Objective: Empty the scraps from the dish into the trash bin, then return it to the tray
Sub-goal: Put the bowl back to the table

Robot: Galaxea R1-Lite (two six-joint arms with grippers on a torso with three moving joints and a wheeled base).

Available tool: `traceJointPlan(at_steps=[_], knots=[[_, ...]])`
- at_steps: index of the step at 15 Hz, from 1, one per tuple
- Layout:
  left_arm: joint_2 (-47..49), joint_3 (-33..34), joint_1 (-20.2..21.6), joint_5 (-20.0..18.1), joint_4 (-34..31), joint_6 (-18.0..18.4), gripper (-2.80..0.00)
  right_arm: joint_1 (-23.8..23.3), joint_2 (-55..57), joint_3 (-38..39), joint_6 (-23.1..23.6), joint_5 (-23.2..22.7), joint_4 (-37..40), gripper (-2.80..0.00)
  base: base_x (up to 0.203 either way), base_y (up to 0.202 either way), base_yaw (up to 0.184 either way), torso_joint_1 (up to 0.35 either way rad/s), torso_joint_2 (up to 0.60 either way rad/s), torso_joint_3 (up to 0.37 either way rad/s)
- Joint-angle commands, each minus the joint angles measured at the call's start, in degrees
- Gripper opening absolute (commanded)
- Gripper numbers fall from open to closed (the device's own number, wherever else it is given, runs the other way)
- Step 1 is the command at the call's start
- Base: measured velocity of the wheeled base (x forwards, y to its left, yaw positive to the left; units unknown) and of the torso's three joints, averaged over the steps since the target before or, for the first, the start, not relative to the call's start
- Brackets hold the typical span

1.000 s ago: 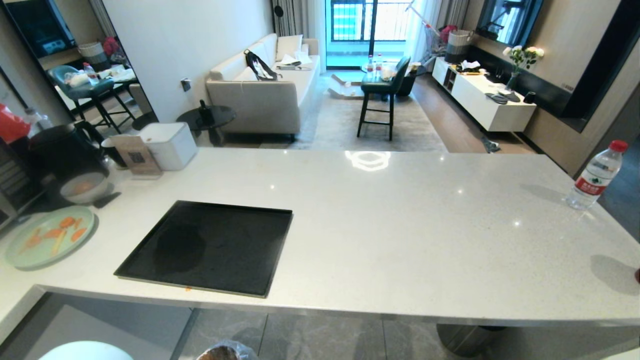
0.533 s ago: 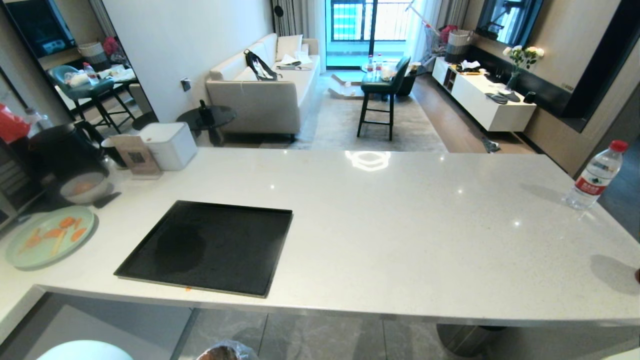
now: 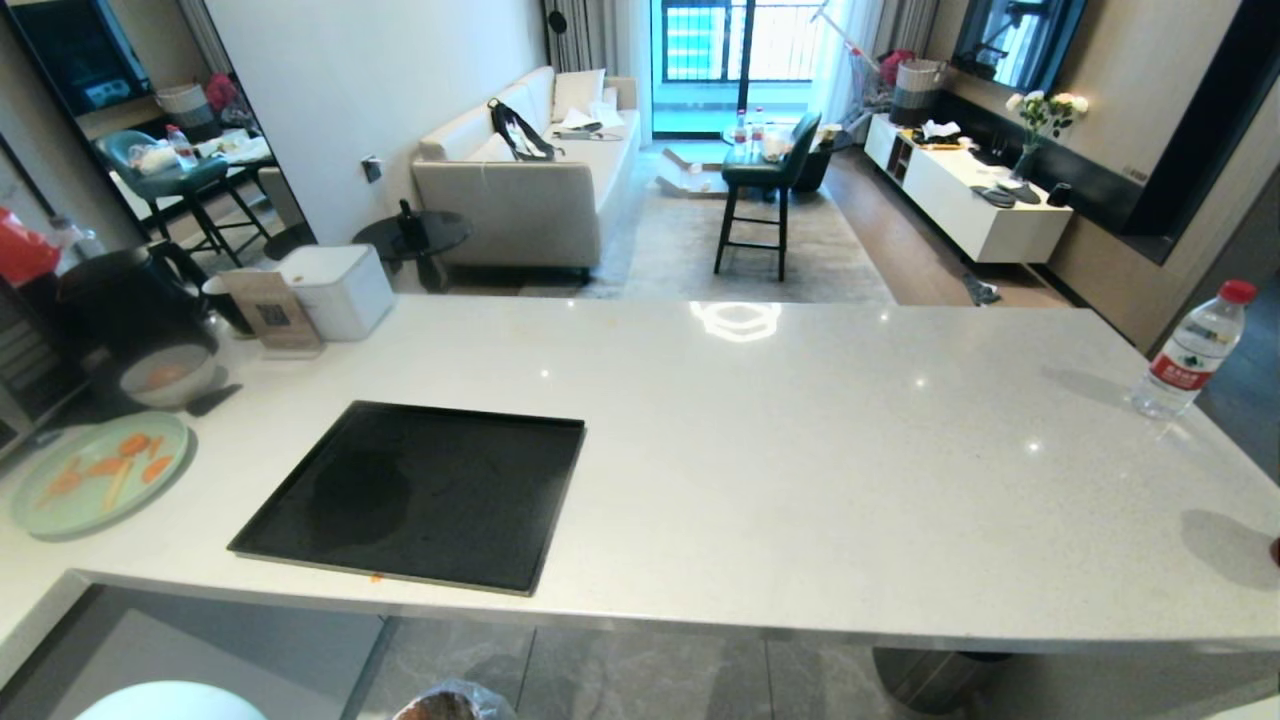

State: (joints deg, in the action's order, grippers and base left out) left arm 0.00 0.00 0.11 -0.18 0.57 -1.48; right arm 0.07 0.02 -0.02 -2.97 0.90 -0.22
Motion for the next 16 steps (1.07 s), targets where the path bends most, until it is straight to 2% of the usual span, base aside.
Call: traceJointPlan(at_steps=[1, 4, 6, 11, 16], knots=[[0.11, -2.12, 0.07, 0.19, -0.15, -0.14, -2.80, 0.01, -0.02, 0.02, -0.01, 0.02, -0.04, -2.80, 0.000, 0.000, 0.000, 0.000, 0.00, 0.000], [1.90, -9.83, 0.05, 2.10, -4.74, -0.50, -2.80, 0.01, -0.02, 0.02, -0.01, 0.00, -0.04, -2.80, 0.000, 0.000, 0.000, 0.000, 0.00, 0.000], [6.93, -12.77, -0.06, 2.04, -6.45, -0.53, -2.80, 0.01, -0.02, 0.02, -0.01, 0.03, 0.01, -2.80, 0.000, 0.000, 0.000, 0.000, 0.00, 0.000], [26.78, -21.70, -2.67, 2.37, -6.98, -0.65, -2.80, 0.01, -0.02, 0.01, -0.01, -0.02, 0.03, -2.80, 0.000, 0.000, 0.000, 0.000, 0.00, 0.000], [49.53, -32.72, -2.73, 2.52, -7.04, -0.67, -2.80, 0.01, -0.02, -0.05, -0.01, 0.03, -0.03, -2.80, 0.000, 0.000, 0.000, 0.000, 0.00, 0.000]])
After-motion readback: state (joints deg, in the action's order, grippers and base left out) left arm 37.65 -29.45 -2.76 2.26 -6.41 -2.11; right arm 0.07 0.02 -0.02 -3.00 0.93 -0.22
